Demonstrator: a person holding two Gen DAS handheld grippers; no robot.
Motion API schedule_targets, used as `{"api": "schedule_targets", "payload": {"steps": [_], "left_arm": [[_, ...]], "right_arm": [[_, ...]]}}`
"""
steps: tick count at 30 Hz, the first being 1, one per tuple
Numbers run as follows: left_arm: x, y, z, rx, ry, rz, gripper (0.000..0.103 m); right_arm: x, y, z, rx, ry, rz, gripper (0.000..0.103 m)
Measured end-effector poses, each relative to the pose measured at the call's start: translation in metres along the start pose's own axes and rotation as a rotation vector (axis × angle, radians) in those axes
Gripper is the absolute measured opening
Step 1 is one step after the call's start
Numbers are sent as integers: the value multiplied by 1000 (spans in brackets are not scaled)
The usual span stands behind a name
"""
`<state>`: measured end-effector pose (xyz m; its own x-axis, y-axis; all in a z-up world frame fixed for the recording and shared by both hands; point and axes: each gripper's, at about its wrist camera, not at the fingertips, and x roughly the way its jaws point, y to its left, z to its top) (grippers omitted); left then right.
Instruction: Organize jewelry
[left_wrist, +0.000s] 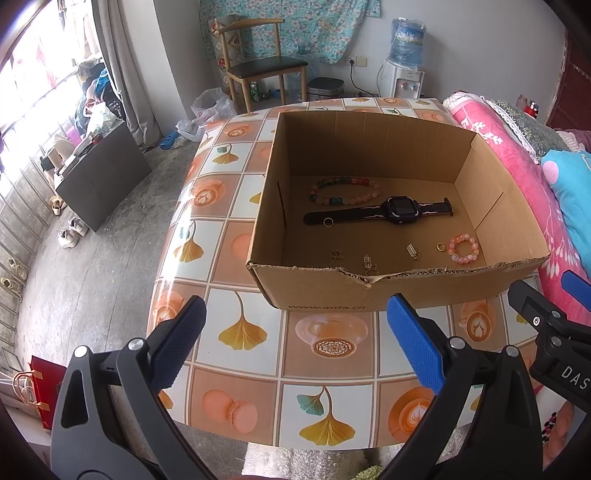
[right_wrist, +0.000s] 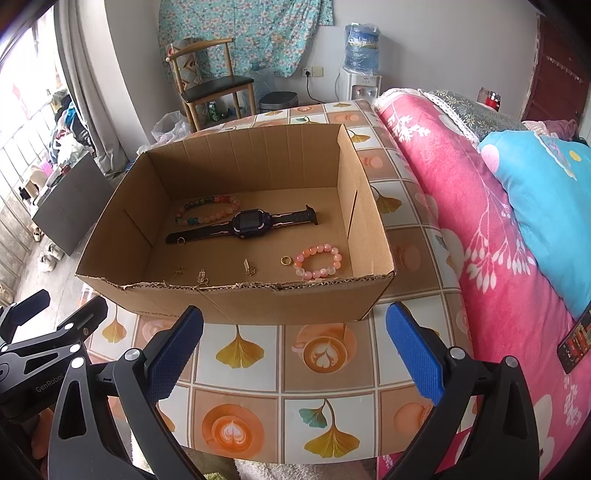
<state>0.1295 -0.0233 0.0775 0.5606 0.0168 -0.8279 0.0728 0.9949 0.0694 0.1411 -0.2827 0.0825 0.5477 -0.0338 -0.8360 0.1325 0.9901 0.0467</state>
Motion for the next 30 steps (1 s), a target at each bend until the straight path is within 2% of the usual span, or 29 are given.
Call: {"api": "schedule_targets", "payload": {"steps": [30], "left_arm": [[-1, -1, 0, 1, -1, 0, 95]], "right_arm": [[1, -2, 1, 8, 2, 2, 97]]}}
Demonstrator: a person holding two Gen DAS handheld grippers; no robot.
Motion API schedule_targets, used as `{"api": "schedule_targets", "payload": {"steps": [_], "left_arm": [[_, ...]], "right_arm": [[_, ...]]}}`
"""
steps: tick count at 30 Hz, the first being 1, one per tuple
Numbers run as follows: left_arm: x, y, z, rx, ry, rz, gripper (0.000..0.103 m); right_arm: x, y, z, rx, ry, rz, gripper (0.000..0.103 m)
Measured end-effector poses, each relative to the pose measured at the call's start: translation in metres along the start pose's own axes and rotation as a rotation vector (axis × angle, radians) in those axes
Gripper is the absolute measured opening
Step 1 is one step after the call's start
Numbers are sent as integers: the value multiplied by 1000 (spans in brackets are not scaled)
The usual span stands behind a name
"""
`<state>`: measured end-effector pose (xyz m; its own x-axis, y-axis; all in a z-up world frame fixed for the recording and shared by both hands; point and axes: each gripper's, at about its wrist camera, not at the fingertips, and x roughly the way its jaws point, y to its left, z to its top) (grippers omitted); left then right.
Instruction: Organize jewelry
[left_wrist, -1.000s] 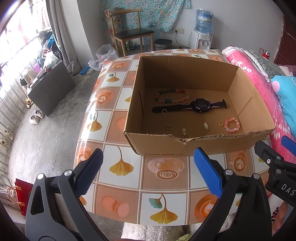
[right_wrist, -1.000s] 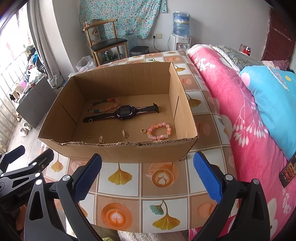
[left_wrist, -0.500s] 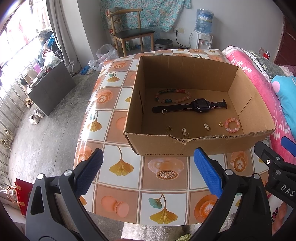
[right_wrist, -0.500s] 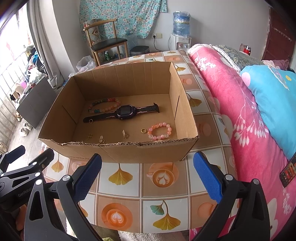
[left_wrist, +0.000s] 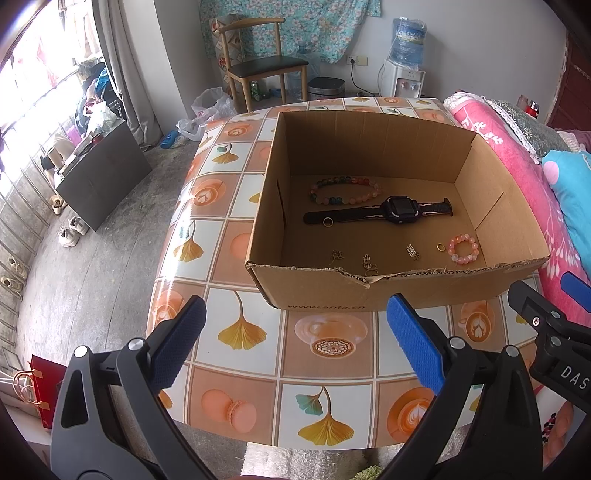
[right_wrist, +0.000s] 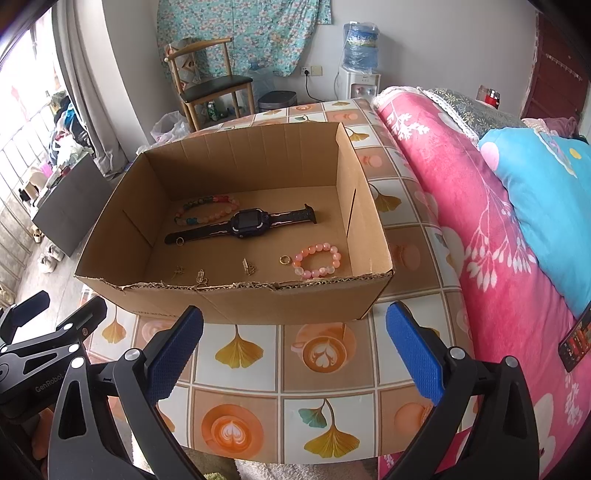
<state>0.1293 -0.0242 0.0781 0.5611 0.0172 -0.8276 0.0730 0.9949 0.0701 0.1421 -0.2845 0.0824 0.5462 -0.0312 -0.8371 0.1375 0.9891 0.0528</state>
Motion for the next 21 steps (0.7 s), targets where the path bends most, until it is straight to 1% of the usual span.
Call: {"api": "schedule_targets", "payload": {"steps": [21], "left_arm": [[-1, -1, 0, -5, 3, -7, 95]], "right_arm": [[0, -1, -1, -1, 0, -2, 97]]}}
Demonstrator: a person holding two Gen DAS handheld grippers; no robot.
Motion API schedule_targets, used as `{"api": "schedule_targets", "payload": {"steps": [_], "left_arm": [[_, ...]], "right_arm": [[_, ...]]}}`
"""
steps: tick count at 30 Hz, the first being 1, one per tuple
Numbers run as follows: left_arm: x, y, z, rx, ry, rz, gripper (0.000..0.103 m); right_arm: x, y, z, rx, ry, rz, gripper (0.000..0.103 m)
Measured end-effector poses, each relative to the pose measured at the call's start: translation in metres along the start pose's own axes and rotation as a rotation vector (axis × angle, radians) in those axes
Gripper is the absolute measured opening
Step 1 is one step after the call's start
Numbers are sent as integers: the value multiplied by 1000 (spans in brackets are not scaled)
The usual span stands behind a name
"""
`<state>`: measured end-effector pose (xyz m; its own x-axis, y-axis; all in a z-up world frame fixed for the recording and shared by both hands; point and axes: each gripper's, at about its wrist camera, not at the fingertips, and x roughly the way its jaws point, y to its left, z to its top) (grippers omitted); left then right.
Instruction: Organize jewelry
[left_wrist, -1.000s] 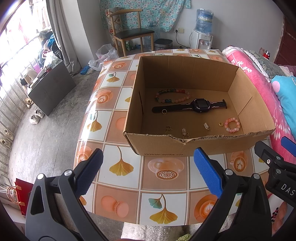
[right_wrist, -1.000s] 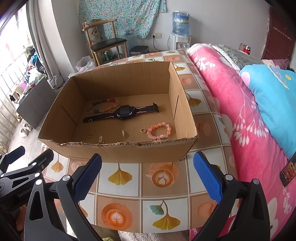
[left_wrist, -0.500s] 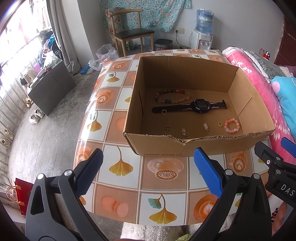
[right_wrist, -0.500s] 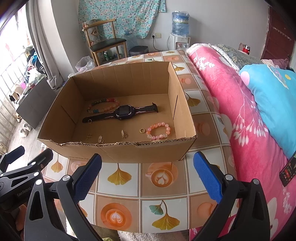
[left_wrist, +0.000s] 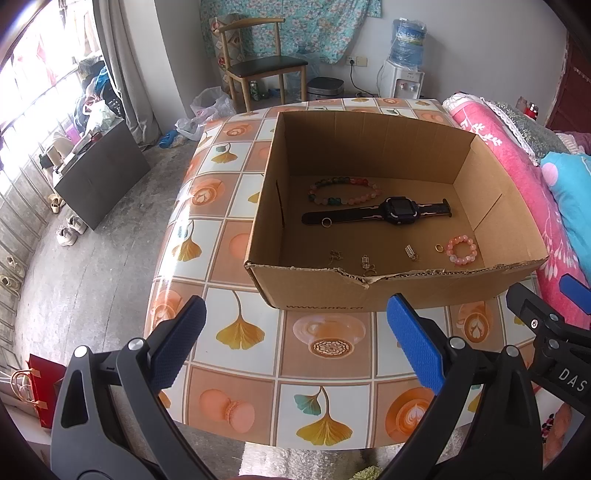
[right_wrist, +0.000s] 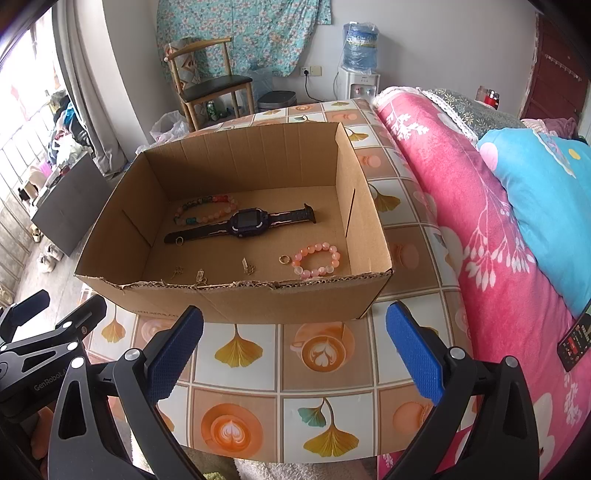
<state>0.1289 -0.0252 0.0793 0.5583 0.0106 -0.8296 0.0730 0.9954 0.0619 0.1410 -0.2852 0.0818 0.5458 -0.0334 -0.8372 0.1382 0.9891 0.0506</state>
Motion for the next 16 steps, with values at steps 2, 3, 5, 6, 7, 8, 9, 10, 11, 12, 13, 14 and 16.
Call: {"api": "schedule_targets", "payload": {"steps": [2, 3, 5, 6, 7, 8, 9, 10, 11, 12, 13, 14, 16], "left_arm": [[0, 1, 1, -1, 0, 0, 95], [0, 0, 0, -1, 0, 0, 95], [0, 1, 1, -2, 1, -1, 95], [0, 1, 1, -2, 1, 0, 95], [0, 0, 0, -3, 1, -1, 95], [0, 0, 1, -2, 1, -1, 95], [0, 0, 0, -2, 2, -2, 95], [1, 1, 1, -1, 2, -2, 95], [1, 0, 1, -1, 2, -2, 95], [1, 1, 1, -2, 2, -2, 95], [1, 0, 1, -2, 3, -3, 95], [1, 1, 1, -3, 4, -4, 95], [1, 0, 0, -5, 5, -3, 95]], "right_arm": [[0, 0, 0, 1, 0, 0, 97], [0, 0, 0, 1, 0, -1, 97], [0, 0, 0, 1, 2, 0, 97], [0, 0, 0, 1, 2, 1, 97], [0, 0, -1, 1, 2, 1, 97], [0, 0, -1, 0, 2, 1, 97], [0, 0, -1, 0, 2, 0, 97], [0, 0, -1, 1, 2, 0, 97], [0, 0, -1, 2, 3, 0, 97], [0, 0, -1, 2, 3, 1, 97], [0, 0, -1, 3, 4, 0, 97], [1, 0, -2, 3, 4, -1, 97], [1, -1, -2, 4, 4, -1, 97]]}}
